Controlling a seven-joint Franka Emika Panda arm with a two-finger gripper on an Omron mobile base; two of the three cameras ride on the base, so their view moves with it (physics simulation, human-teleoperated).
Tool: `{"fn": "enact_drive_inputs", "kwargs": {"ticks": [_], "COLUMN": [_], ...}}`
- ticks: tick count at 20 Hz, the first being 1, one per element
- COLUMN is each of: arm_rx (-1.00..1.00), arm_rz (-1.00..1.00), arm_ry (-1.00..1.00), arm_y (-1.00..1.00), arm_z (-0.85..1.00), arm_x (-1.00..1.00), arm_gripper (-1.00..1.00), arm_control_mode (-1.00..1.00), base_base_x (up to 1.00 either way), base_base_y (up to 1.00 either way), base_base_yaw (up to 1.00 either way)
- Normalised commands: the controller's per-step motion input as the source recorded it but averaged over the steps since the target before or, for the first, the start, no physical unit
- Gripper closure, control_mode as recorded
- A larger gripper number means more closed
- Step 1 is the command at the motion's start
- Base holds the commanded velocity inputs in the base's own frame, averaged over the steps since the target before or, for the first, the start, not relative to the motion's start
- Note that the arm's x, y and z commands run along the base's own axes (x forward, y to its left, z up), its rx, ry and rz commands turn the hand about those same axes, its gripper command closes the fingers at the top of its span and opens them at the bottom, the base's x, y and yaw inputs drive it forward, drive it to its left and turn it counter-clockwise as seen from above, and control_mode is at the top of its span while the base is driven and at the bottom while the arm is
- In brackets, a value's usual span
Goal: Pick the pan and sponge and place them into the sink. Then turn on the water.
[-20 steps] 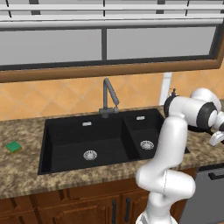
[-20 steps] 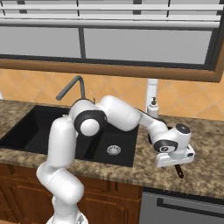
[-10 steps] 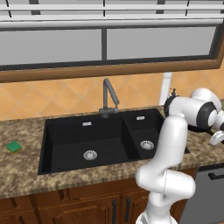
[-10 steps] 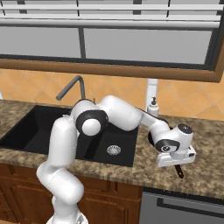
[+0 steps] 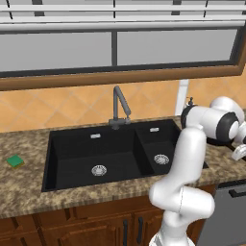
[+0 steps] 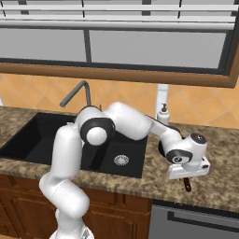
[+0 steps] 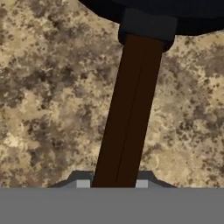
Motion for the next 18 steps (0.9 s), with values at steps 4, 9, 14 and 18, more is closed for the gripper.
{"fn": "enact_drive_inputs", "kwargs": {"ticks": [4,9,14,18], "arm_rx": [0.00,0.00,0.00,0.00], "arm_rz": [0.00,0.00,0.00,0.01], "arm_ry": [-0.03,-0.07,-0.03,-0.10], "arm_y": [0.09,0.39,0.63,0.34], "arm_z": [0.16,0.55,0.54,0.22], "arm_x": [-0.45,-0.38,-0.11,-0.04], "arm_gripper": [1.00,1.00,1.00,1.00], "arm_control_mode": [-1.00,-1.00,-1.00,-1.00], "base_base_x": [0.00,0.00,0.00,0.00], "base_base_y": [0.00,0.00,0.00,0.00], "base_base_yaw": [0.00,0.00,0.00,0.00]}}
